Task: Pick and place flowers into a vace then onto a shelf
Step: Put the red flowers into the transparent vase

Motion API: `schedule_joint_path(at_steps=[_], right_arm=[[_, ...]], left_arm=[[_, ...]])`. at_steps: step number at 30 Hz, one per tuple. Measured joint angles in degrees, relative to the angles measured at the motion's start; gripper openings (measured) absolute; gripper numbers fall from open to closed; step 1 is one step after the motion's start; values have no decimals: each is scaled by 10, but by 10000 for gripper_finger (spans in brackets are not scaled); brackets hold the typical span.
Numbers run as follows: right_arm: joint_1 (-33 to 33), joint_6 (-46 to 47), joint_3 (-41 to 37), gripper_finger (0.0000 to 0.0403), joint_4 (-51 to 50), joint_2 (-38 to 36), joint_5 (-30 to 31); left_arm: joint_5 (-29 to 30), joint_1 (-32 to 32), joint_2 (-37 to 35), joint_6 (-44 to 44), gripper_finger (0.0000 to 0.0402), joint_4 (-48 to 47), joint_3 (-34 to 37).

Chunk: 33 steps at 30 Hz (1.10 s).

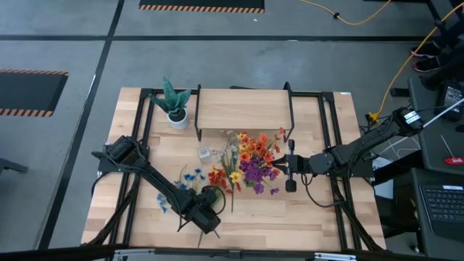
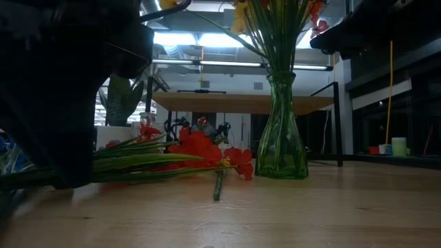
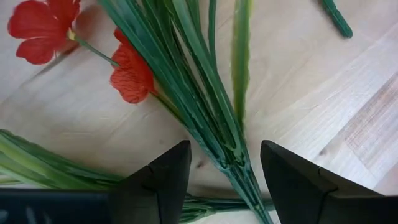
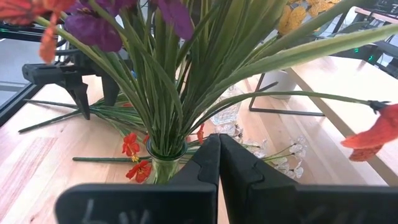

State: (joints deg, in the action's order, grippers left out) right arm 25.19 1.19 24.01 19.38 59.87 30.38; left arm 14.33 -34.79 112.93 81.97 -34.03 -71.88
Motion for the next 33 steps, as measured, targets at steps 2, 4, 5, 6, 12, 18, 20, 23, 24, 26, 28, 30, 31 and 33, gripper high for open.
schedule_joint_path(at_steps=[2, 4, 5, 6, 12, 18, 20, 23, 24, 26, 28, 30, 31, 33], right_arm=[[0, 0, 0, 10, 0, 0, 0], [0, 0, 0, 10, 0, 0, 0], [0, 0, 0, 10, 0, 0, 0], [0, 0, 0, 10, 0, 0, 0], [0, 0, 0, 10, 0, 0, 0], [0, 0, 0, 10, 0, 0, 0], [0, 0, 0, 10, 0, 0, 0], [0, 1, 0, 10, 0, 0, 0], [0, 1, 0, 10, 0, 0, 0], [0, 1, 0, 10, 0, 0, -1], [0, 0, 0, 10, 0, 0, -1], [0, 3, 0, 10, 0, 0, -1], [0, 4, 0, 10, 0, 0, -1], [0, 6, 0, 10, 0, 0, -1]], left_arm=[[4, 0, 0, 4, 191, 0, 0], [5, 0, -1, 9, 191, 0, 0], [5, 0, -1, 14, 191, 0, 0], [5, 0, -1, 15, 191, 0, 0], [20, 0, 0, 49, 191, 1, 1], [22, 1, 0, 53, 188, 1, 1], [22, 1, 0, 53, 179, 0, 2], [21, 1, 0, 49, 153, -4, 2], [20, 1, 0, 51, 141, -5, 2], [19, 1, 0, 58, 116, -10, 2], [20, 1, 0, 66, 88, -14, 3], [21, 1, 0, 71, 60, -16, 3], [21, 1, 0, 72, 46, -17, 3], [21, 1, 0, 71, 20, -14, 3]])
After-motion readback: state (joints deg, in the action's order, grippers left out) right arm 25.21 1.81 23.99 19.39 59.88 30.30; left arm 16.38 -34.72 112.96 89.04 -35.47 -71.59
